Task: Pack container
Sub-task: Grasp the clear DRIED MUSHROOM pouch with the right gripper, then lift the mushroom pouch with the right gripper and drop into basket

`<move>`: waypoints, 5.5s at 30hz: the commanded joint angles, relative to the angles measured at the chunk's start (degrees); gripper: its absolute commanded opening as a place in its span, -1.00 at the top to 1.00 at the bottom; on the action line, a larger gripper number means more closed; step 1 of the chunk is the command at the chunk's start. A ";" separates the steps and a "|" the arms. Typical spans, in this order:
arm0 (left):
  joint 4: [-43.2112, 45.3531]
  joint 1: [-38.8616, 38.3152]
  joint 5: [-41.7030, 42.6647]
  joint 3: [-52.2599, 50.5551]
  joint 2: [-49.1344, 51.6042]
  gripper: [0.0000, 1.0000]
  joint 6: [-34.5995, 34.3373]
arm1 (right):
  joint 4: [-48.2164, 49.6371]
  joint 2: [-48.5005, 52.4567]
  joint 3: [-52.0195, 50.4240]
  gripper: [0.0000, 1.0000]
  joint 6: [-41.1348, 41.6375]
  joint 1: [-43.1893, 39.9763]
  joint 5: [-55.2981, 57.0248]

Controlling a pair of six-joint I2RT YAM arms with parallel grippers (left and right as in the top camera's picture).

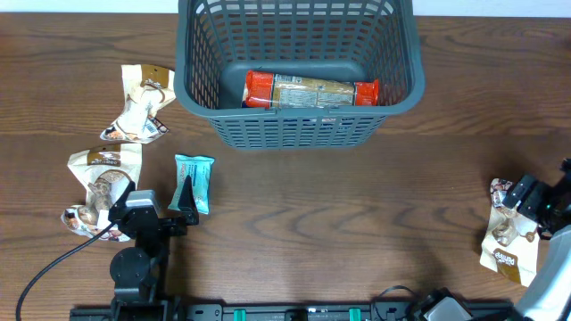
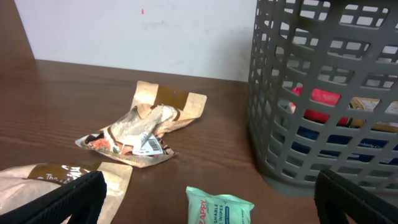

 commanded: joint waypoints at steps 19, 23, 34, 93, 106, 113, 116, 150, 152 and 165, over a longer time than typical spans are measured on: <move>-2.16 -0.20 -0.28 -1.01 0.00 -0.97 -0.74 | 5.57 18.21 -1.14 -0.96 -9.79 -0.57 1.75; -2.16 -0.20 -0.28 -1.01 0.00 -0.97 -0.72 | 5.97 18.23 -1.62 -0.93 -11.82 -0.59 3.61; -1.95 -0.20 -0.28 -1.01 0.00 -0.97 -0.72 | 12.92 18.23 -7.52 -0.96 -12.04 -0.52 4.66; -1.97 -0.22 -0.26 -1.01 0.00 -0.97 -0.74 | 28.89 21.07 -10.54 0.97 3.72 0.33 -22.80; -1.99 -0.22 -0.26 -1.01 0.00 -0.97 -0.76 | 27.80 12.63 5.88 0.93 5.03 13.90 -22.73; -1.99 -0.22 -0.26 -1.01 0.00 -0.97 -0.74 | 23.93 12.52 22.77 0.95 5.09 24.90 -20.02; -1.99 -0.22 -0.26 -1.01 0.00 -0.97 -0.74 | 23.15 12.52 28.55 0.96 4.81 28.98 -18.18; -1.99 -0.22 -0.24 -1.01 0.00 -0.97 -0.76 | 6.29 38.05 54.99 0.94 -31.21 68.91 11.15; -1.99 -0.22 -0.24 -1.01 0.00 -0.97 -0.76 | 6.32 39.01 54.99 0.92 -31.19 70.07 11.13; -2.01 -0.22 -0.24 -1.01 0.00 -0.97 -0.76 | 1.05 43.39 54.66 -0.27 -31.12 72.91 7.76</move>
